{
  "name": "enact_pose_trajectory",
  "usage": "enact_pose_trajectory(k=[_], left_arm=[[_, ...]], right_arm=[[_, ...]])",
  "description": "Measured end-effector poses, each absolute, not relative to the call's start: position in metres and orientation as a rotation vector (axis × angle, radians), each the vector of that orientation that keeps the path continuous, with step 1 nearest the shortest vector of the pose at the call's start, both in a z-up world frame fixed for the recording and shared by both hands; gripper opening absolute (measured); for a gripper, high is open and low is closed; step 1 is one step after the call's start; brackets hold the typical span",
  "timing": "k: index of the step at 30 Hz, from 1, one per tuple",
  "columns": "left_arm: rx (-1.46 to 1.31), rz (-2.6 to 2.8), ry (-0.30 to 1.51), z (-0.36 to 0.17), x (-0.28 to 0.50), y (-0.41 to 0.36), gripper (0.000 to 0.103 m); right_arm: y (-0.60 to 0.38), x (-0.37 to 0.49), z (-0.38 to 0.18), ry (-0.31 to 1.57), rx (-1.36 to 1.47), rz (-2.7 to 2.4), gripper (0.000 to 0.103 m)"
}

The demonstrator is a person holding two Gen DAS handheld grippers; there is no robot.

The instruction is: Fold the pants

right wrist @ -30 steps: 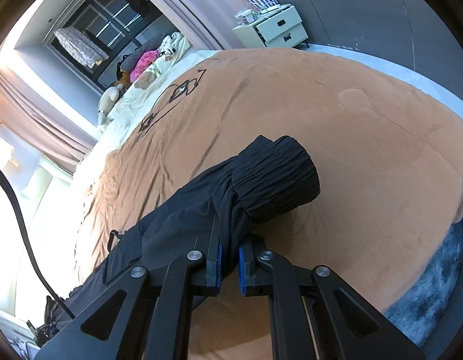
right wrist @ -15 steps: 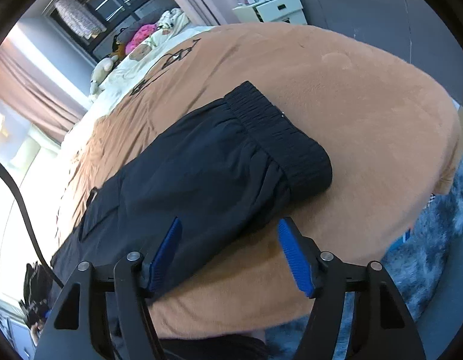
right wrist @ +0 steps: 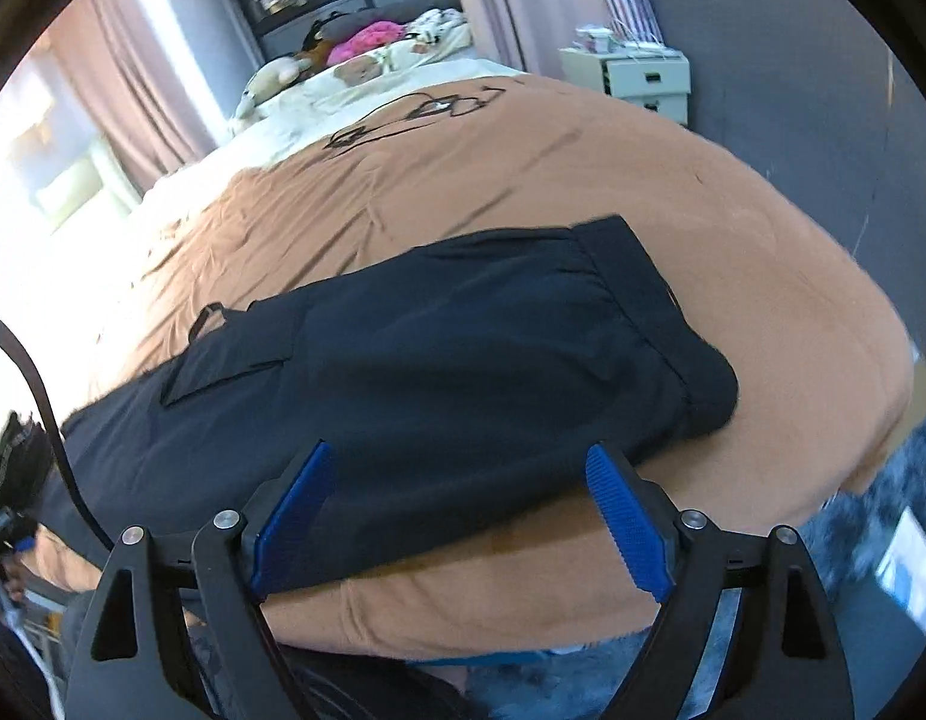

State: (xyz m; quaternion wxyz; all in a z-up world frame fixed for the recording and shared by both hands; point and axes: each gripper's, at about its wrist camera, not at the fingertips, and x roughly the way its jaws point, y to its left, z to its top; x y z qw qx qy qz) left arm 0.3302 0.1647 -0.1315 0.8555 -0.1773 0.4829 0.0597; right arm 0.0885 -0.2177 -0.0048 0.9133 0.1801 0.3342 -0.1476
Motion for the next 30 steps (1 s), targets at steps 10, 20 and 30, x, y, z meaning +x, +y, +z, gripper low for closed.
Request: enact_pose_trajectory(k=[10,20,30], left_arm=[[-0.194,0.122,1.018,-0.12,0.334,0.122,0.102],[-0.131,-0.01,0.911,-0.097,0.324,0.08,0.102],[-0.099,-0.032,0.87,-0.093,0.319,0.056,0.096]], right_arm=[[-0.197,0.127,-0.009,0.674,0.256,-0.219,0.086],[-0.16,0.165,-0.008,0.662,0.101,-0.153,0.086],[-0.136,0.202,-0.005,0.687,-0.021,-0.02,0.086]])
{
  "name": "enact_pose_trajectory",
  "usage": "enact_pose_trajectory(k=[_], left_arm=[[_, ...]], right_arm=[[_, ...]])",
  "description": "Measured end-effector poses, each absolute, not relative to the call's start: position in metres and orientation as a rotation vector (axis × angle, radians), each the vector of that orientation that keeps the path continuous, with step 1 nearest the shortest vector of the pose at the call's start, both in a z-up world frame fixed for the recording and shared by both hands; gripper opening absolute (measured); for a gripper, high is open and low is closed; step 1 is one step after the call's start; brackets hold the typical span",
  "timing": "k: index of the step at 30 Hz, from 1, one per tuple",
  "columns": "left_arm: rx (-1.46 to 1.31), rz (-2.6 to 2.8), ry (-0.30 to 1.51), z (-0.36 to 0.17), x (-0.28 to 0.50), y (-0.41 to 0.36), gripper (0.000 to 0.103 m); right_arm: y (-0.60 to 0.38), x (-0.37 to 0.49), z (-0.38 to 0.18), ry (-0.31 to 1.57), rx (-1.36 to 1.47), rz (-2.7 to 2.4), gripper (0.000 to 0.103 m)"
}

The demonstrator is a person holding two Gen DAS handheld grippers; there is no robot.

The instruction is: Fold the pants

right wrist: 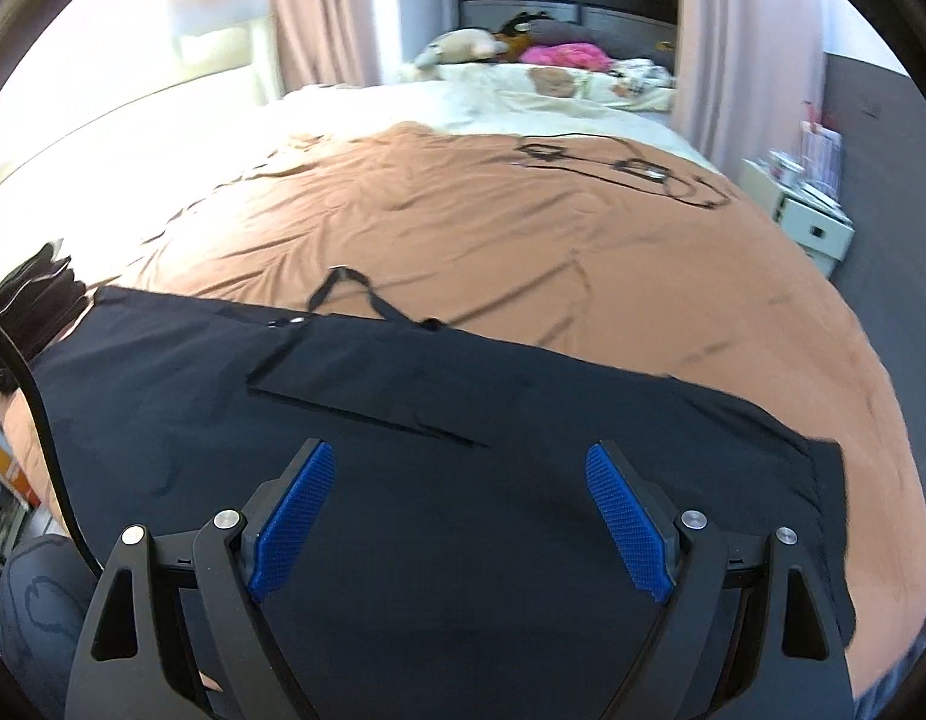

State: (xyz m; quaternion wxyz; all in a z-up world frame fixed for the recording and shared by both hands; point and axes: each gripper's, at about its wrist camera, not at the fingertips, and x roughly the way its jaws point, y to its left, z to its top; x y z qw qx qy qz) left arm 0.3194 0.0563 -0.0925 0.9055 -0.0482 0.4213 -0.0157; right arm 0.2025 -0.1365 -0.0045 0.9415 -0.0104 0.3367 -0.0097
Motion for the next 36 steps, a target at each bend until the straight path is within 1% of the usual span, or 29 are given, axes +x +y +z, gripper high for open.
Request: enact_pose_trajectory(k=[7,15,17,19,21,25,27,31,36], left_arm=[[-0.105,-0.029,0.882,-0.103,0.319,0.048,0.096],[-0.129,-0.027,0.9,-0.115,0.322,0.043,0.096],[-0.158,-0.017,0.894,-0.116,0.322,0.05,0.096],[-0.183,0.005,0.894,-0.118,0.324,0.057,0.096],[-0.208,0.022,0.895,-0.121,0.324,0.064,0.093],[-0.239,0.063,0.911,-0.128,0.325,0.077,0.088],[-0.271,0.076,0.919,-0.131,0.324,0.086,0.084],[-0.322,0.111,0.928,-0.137,0.322,0.101,0.083],[-0.361,0.138,0.939,-0.143,0.318,0.114,0.082]], right_arm=[[-0.121,0.245,-0.004,0.688,-0.117,0.051,0.086],[-0.101,0.301,-0.009,0.768,-0.205,0.216,0.086],[-0.096,0.316,-0.01,0.783,-0.237,0.248,0.081],[-0.091,0.329,-0.013,0.806,-0.264,0.272,0.073],[-0.088,0.344,-0.016,0.829,-0.286,0.295,0.066],[-0.079,0.373,-0.024,0.878,-0.331,0.319,0.065],[-0.076,0.385,-0.026,0.897,-0.344,0.337,0.065],[-0.071,0.407,-0.03,0.923,-0.365,0.362,0.065],[-0.061,0.426,-0.04,0.967,-0.414,0.405,0.061]])
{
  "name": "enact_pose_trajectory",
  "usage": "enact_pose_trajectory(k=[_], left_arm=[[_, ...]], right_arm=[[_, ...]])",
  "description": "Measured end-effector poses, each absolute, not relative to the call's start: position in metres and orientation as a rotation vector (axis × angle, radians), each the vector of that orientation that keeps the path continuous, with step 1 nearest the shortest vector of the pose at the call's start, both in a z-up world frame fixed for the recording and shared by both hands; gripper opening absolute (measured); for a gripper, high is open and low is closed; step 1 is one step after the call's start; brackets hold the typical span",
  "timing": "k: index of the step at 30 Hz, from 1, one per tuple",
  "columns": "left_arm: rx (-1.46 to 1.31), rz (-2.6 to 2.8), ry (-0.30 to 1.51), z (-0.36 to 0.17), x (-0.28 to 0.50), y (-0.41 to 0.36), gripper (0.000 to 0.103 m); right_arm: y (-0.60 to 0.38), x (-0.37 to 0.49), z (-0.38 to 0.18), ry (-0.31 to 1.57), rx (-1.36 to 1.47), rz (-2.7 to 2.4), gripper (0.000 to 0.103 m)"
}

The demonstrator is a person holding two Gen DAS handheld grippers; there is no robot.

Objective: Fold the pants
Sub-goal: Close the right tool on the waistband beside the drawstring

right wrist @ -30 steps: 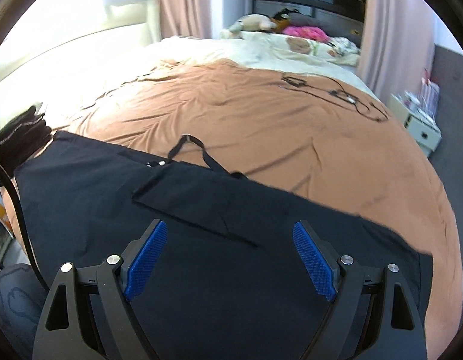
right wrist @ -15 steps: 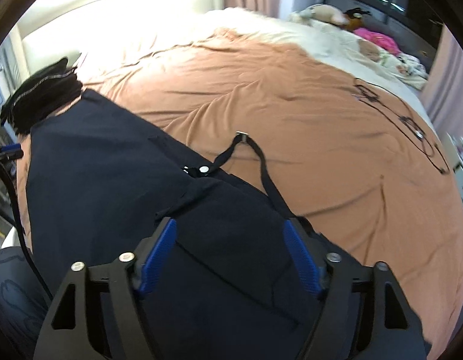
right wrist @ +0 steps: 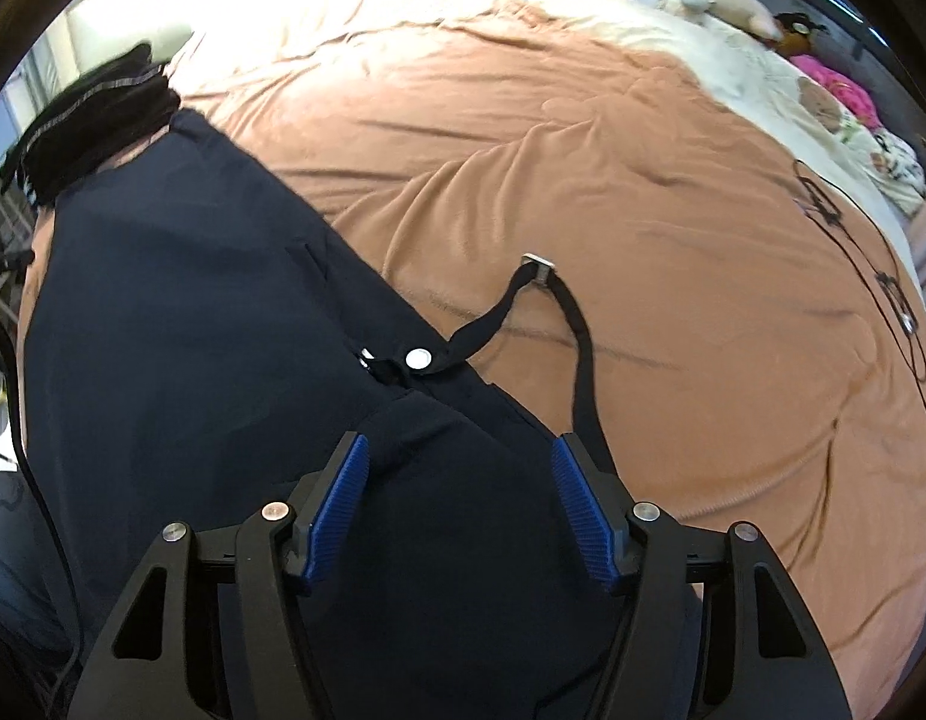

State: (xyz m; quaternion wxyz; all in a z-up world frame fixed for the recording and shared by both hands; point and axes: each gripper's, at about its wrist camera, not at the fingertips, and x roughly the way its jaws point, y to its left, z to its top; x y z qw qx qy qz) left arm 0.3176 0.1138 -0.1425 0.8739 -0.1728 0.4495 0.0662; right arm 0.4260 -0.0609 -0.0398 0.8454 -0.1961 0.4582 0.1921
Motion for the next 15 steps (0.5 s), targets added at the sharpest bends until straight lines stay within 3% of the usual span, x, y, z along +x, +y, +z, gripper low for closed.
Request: enact_pose_trajectory(k=[4,11,14,15], left_arm=[[-0.383,0.152,0.943,-0.146,0.316,0.121,0.082],[-0.412,0.154,0.945,-0.148,0.312,0.129,0.082],[-0.415,0.156,0.943,-0.148,0.311,0.132,0.082],[-0.417,0.157,0.943,-0.149,0.311,0.133,0.082]], right_arm=[[-0.052,0.443,-0.048,1.013,-0.439,0.443,0.051],[-0.039,0.461,-0.068,1.11,-0.505,0.478,0.05],[-0.034,0.463,-0.07,1.128,-0.515,0.513,0.026],[-0.031,0.462,-0.07,1.125,-0.542,0.504,0.013]])
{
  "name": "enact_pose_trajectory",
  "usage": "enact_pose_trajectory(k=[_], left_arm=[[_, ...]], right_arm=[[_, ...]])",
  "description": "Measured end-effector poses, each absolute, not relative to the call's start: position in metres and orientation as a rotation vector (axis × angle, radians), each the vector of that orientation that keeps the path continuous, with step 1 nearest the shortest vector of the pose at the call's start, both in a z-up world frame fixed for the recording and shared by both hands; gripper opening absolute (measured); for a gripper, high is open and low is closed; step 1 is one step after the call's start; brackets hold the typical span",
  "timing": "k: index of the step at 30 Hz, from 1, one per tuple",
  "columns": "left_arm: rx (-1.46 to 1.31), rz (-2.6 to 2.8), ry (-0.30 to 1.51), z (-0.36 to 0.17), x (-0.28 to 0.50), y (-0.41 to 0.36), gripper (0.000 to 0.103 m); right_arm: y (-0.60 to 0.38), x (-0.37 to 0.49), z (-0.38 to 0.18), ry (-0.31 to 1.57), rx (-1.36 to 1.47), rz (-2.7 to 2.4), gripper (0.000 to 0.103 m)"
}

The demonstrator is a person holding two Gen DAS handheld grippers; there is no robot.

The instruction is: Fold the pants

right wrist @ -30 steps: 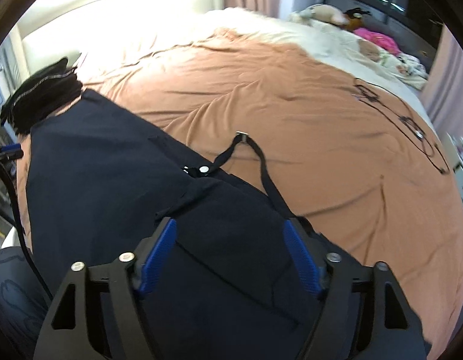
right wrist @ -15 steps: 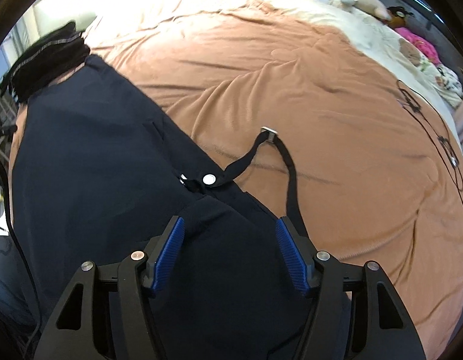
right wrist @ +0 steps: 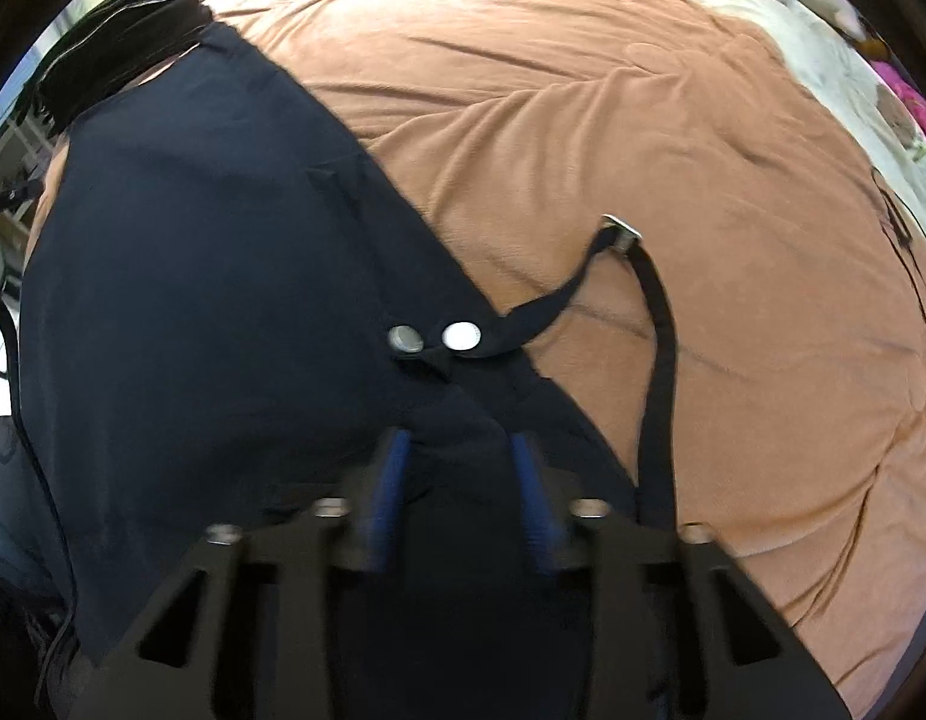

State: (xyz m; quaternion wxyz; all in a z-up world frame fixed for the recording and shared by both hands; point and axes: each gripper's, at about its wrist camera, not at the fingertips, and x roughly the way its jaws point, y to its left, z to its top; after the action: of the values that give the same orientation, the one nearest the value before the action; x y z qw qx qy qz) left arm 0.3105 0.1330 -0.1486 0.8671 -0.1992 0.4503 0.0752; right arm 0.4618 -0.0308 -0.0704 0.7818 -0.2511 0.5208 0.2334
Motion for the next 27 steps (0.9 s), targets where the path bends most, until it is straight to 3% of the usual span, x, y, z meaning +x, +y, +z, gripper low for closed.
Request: enact_pose_trajectory(k=[1,4,10,18,27], left_arm=[[-0.42,0.158,0.942,-0.149,0.311,0.134,0.082],[-0.435,0.159,0.941,-0.151,0.312,0.139,0.082],[-0.499,0.152,0.928,-0.151,0.311,0.151,0.077],[-0.656,0.144,0.914,-0.163,0.307,0.176,0.069],[-0.766,0.111,0.883,-0.167,0.321,0.2,0.068]], right_arm=[[-0.029,0.461,-0.07,1.117,-0.573,0.489,0.007],[-0.025,0.457,-0.066,1.093,-0.599,0.461,0.002],[-0.026,0.462,-0.055,1.023,-0.567,0.354,0.002],[-0.021,0.475,-0.087,1.058,-0.533,0.27,0.003],[-0.038,0.457,-0.062,1.025,-0.364,0.22,0.007]])
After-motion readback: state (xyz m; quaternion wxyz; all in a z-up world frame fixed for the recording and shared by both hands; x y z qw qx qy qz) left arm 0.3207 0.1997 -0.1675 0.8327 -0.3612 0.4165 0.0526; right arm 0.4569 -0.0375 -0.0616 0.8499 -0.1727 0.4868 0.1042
